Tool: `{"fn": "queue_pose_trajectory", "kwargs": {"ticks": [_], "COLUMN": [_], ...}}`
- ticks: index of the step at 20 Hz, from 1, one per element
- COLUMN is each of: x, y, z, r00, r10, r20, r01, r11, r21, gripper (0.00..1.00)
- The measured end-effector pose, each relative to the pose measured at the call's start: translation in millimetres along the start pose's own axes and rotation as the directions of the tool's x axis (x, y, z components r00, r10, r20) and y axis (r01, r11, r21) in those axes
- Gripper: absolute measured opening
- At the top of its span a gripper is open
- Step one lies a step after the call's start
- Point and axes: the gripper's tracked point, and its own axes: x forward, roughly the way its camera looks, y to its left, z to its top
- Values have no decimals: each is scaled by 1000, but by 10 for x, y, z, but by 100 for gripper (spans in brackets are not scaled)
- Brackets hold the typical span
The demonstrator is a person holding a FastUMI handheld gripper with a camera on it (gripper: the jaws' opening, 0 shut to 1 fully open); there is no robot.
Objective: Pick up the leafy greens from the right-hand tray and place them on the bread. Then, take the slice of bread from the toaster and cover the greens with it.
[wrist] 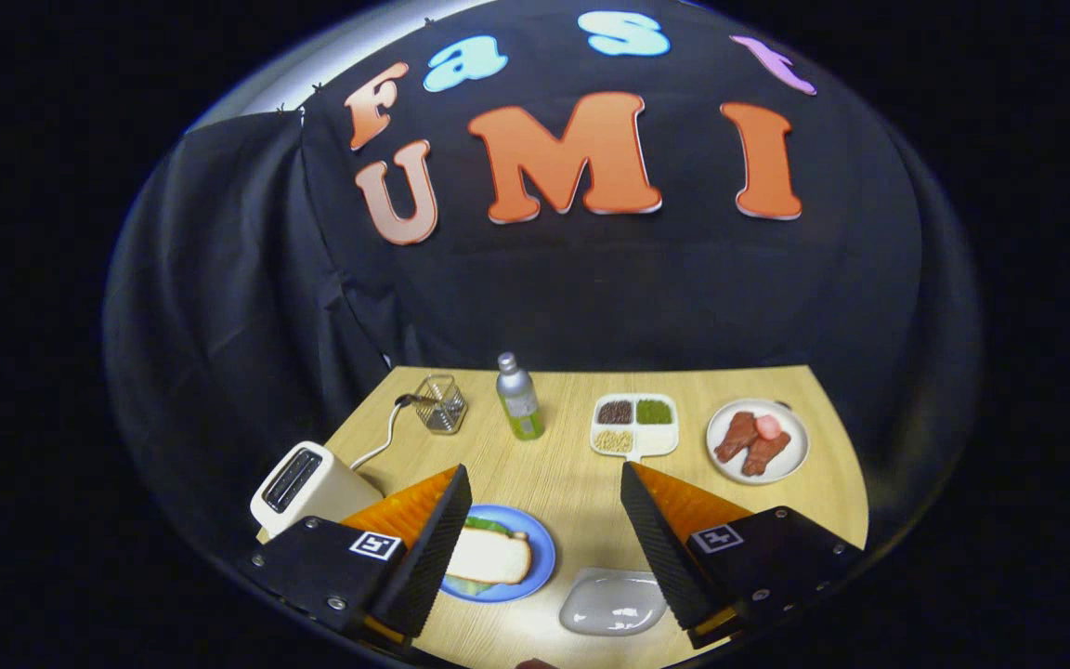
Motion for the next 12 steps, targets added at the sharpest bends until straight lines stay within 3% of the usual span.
{"fn": "queue_pose_trajectory", "kwargs": {"ticks": [6,12], "x": [-702,-1190], "y": [-179,-338], "z": [786,1223], "r00": [968,889], "r10": [-107,-208], "r20": [229,409], "r01": [121,252], "r11": [992,966], "r21": [-47,-55], "gripper": [98,98]}}
